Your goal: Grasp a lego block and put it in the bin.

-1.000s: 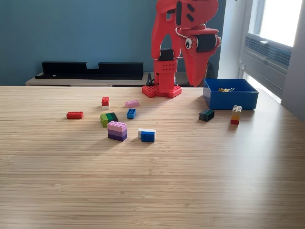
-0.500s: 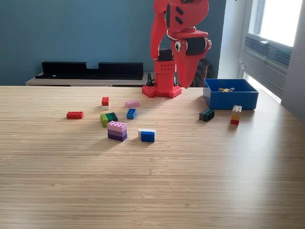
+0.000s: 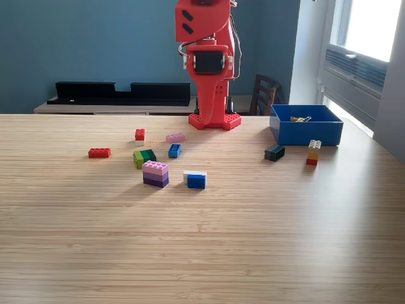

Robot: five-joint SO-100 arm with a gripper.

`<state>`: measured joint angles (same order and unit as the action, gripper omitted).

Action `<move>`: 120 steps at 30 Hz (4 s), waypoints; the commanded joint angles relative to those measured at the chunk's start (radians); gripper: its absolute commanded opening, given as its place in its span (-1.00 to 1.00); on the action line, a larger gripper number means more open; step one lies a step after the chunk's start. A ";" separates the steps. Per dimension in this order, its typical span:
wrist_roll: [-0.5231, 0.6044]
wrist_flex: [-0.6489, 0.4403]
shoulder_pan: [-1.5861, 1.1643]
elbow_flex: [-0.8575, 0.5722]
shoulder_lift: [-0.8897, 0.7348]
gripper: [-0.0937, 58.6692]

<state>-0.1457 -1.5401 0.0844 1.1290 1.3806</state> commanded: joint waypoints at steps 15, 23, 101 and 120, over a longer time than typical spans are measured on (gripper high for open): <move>0.011 0.048 0.040 0.138 0.103 -0.86; -0.035 0.048 0.158 0.245 0.114 -0.86; -0.067 0.161 0.267 0.322 0.241 -0.86; -0.117 0.291 0.054 0.442 0.232 0.20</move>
<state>-0.2700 -1.2747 0.1948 1.5509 1.5493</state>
